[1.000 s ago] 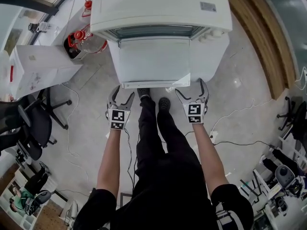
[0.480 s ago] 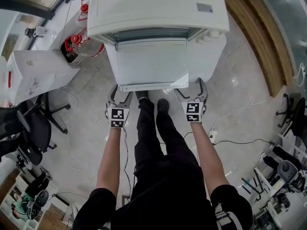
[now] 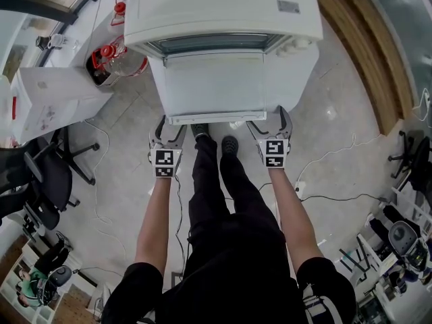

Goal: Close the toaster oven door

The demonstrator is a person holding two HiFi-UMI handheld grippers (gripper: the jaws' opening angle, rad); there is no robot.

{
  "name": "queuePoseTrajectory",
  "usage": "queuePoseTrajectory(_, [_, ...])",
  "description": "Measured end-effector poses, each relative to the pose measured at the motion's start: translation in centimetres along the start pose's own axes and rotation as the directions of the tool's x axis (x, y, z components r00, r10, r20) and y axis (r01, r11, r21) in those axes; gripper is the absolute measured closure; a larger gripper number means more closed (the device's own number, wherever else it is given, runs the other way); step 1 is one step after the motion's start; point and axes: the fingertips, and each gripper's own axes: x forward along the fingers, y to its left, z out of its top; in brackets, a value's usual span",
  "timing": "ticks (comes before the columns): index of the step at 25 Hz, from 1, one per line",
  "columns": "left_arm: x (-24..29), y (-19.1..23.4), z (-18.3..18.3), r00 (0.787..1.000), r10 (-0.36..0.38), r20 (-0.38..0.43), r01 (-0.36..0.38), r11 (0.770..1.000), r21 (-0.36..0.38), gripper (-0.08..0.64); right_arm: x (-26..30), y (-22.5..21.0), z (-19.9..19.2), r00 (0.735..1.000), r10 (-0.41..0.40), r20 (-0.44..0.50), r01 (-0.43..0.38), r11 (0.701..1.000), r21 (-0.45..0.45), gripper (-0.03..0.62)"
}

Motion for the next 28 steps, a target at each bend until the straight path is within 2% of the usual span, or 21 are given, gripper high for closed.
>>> queuePoseTrajectory(3, [-0.9, 0.0, 0.9, 1.000, 0.008, 0.015, -0.007, 1.000, -0.008, 0.270, -0.7, 0.2, 0.5, 0.999, 0.040, 0.019, -0.041, 0.998, 0.041, 0.069])
queuePoseTrajectory(5, [-1.7, -0.1, 1.8, 1.000, 0.012, 0.025, -0.011, 1.000, -0.012, 0.270, -1.4, 0.8, 1.1, 0.995, 0.089, 0.042, -0.092, 0.992, 0.084, 0.126])
queuePoseTrajectory(11, [-3.2, -0.3, 4.0, 0.999, -0.013, 0.039, 0.014, 0.999, -0.046, 0.273, -2.5, 1.5, 2.8, 0.982, 0.178, 0.069, -0.187, 0.972, 0.144, 0.221])
queuePoseTrajectory(14, [-3.5, -0.7, 4.3, 0.999, -0.041, 0.017, 0.042, 0.997, -0.057, 0.314, -3.0, 2.2, 3.5, 0.975, 0.209, 0.073, -0.216, 0.969, 0.119, 0.309])
queuePoseTrajectory(16, [-3.8, -0.6, 4.4, 0.999, -0.049, 0.012, 0.050, 0.996, -0.074, 0.322, -3.5, 2.3, 4.0, 0.974, 0.208, 0.084, -0.218, 0.968, 0.125, 0.413])
queuePoseTrajectory(19, [-4.1, -0.4, 4.7, 0.999, -0.051, 0.005, 0.052, 0.994, -0.092, 0.342, -3.8, 2.3, 4.4, 0.972, 0.214, 0.100, -0.228, 0.960, 0.165, 0.432])
queuePoseTrajectory(28, [-4.6, -0.1, 5.2, 0.994, -0.105, -0.026, 0.101, 0.986, -0.130, 0.380, -4.3, 2.8, 5.2, 0.968, 0.244, 0.062, -0.251, 0.950, 0.187, 0.469])
